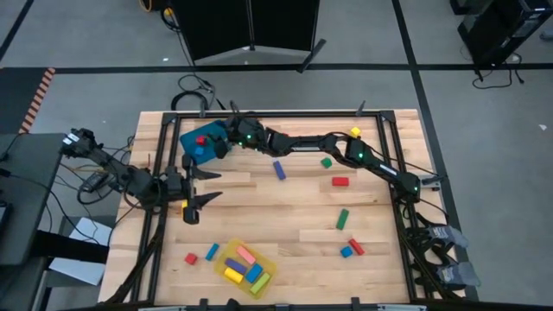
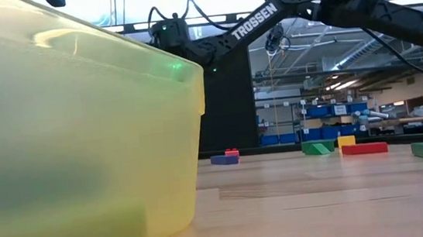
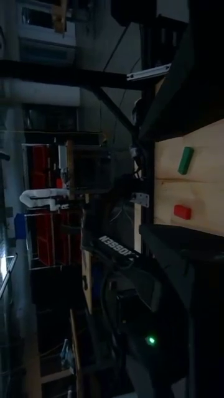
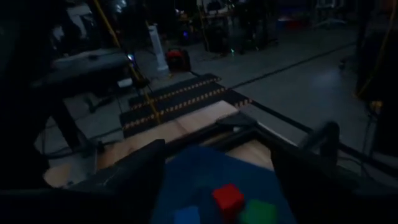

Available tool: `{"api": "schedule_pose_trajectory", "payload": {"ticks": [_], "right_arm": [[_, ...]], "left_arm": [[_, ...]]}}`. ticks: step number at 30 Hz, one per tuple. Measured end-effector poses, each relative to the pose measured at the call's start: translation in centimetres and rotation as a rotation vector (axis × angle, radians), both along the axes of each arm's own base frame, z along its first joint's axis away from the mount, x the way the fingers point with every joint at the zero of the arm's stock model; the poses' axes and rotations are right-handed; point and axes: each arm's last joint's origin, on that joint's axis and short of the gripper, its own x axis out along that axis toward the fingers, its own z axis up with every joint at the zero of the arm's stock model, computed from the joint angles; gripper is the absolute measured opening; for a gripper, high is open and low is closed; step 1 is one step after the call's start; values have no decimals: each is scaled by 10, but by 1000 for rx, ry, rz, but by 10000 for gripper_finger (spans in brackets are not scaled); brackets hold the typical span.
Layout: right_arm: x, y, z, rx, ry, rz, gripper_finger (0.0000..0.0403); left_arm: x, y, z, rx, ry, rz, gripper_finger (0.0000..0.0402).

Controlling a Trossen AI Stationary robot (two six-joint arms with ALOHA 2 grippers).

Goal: Sort blocks by size
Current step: Put the large yellow block into the yellow bin

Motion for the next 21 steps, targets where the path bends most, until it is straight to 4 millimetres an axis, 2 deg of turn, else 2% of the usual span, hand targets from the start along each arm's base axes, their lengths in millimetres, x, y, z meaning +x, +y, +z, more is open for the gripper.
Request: {"api": "schedule_pose_trajectory", "payload": {"ticks": [5,11,14,17,21], "right_arm": [[1,6,6,-57,-3,32,307],[5,29,23,-117,-43,89,279],[1,37,24,-128,-66,99,265],[-15,41,26,-144,-103,49,253],[-57,48,30,-166,-155,8,242]], "left_arm": [[-1,1,-3,-15,24,31,237],[-1,2,-7,-66,53,55,237],[-1,2,-7,-79,56,55,237],[-1,2,-8,-87,62,60,237],[-1,2,-9,-88,65,60,237]]}}
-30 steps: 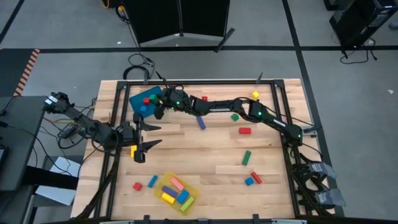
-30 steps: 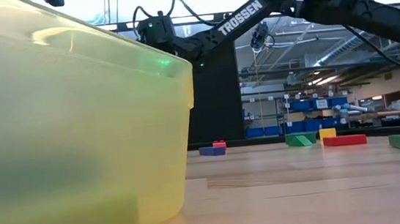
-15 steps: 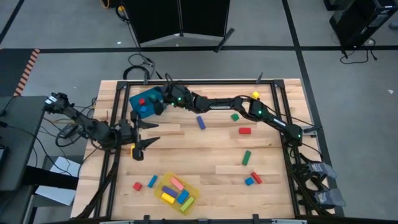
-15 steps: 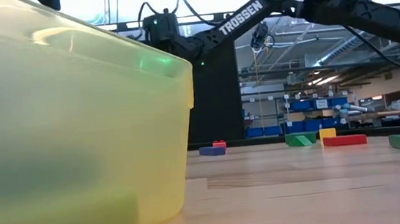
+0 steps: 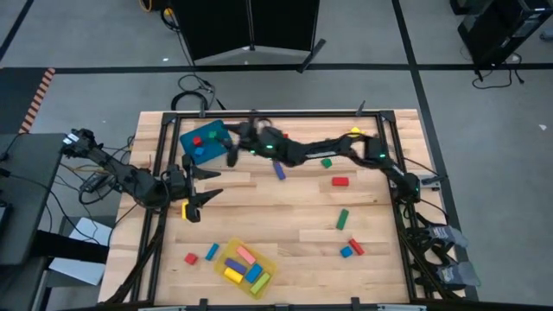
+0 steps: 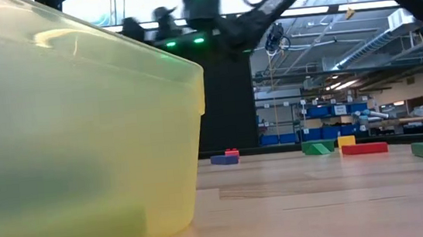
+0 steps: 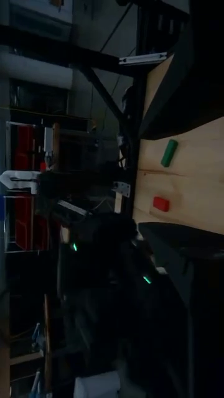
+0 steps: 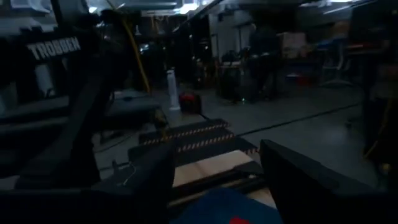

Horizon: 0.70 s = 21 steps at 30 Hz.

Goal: Sort blocks by size
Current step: Put the large yellow block into the yellow bin

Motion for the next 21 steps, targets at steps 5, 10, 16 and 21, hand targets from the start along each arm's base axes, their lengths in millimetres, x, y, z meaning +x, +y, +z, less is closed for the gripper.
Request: {"api": "schedule_pose_trajectory", "payload": {"ticks": [5,10,16,21], "right_arm": [[-67,17,0,-6,37,-70,238],[-133,41,9,-44,51,-165,238],[-195,66,15,-65,43,-257,238],[-230,82,8,-54,55,-252,238]], "left_arm": [[0,1,-1,5,12,21,237],[1,4,-2,-46,4,71,237],[3,6,-9,-123,37,92,237],[9,4,-18,-159,86,112,237]]}}
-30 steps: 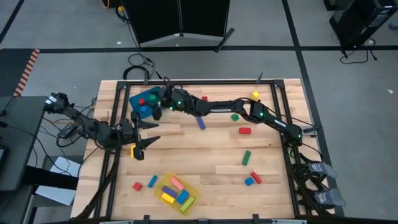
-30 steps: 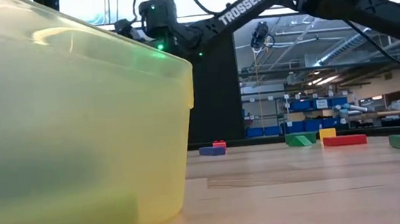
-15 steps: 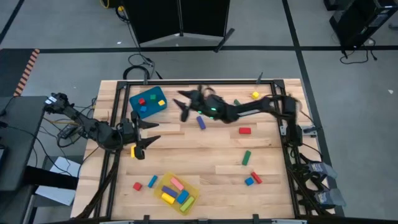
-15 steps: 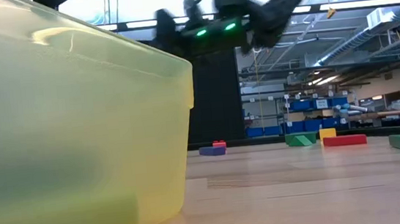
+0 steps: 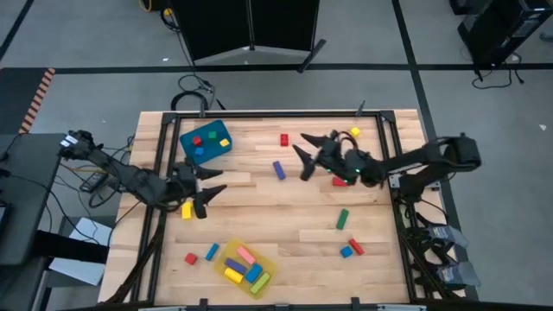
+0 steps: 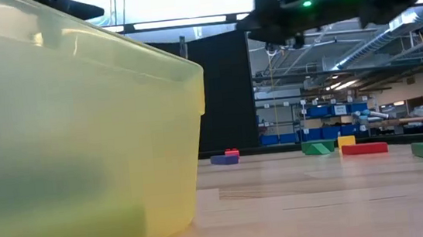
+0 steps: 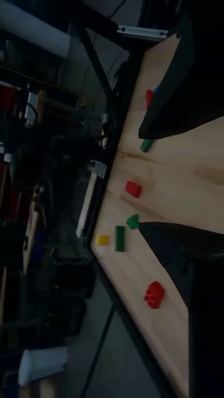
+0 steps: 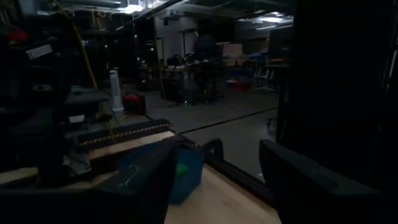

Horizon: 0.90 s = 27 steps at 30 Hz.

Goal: Sort blocks by size
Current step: Put the large yellow block into the yellow bin

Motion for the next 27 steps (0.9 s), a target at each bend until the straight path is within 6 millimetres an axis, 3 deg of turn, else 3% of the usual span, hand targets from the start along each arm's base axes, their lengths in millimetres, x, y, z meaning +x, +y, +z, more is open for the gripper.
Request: {"api": "schedule_pose_trajectory", "payload": {"ticks": [7,14,20,27], "right_arm": [[-27,27,-12,15,19,58,238],[-31,47,-17,15,35,118,238],[-30,50,-16,15,29,131,236],[-30,50,-15,13,28,128,236]], "left_arm": [[6,-4,-8,-46,31,4,237],[14,-8,2,-89,187,15,237],[23,-17,6,-190,457,-19,237],[31,-28,-22,-367,796,50,237]]}}
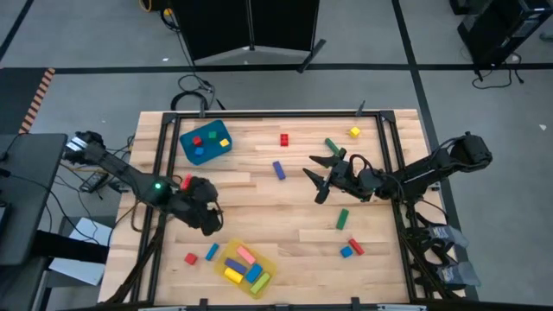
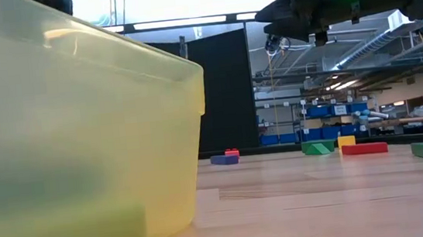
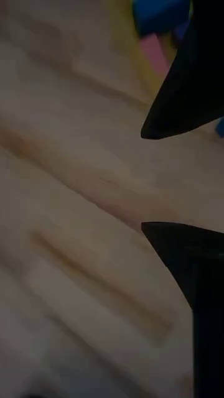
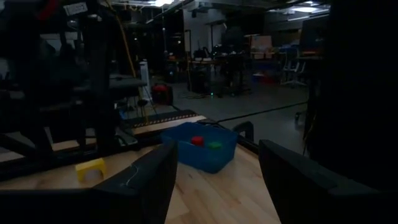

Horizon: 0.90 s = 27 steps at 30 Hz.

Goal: Sort blocks by size
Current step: Put the large yellow block into the yellow bin

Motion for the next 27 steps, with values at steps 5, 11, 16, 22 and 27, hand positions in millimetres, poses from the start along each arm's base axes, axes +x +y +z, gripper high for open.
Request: {"api": "schedule_pose_trajectory", "payload": {"ticks": [5,11,16,22,27], "right_arm": [[0,0,0,0,0,-2,235],[0,0,0,0,-1,-1,235],[0,0,0,-6,2,-1,233],[0,0,0,-14,6,-2,233],[0,0,0,-24,12,-2,232]], "left_arm": [[-5,1,-14,-87,140,212,237],[-23,4,-21,-65,308,417,238],[-34,2,-22,-55,363,520,250],[-39,3,-38,-90,387,597,280],[-45,5,-56,-124,419,660,301]]}}
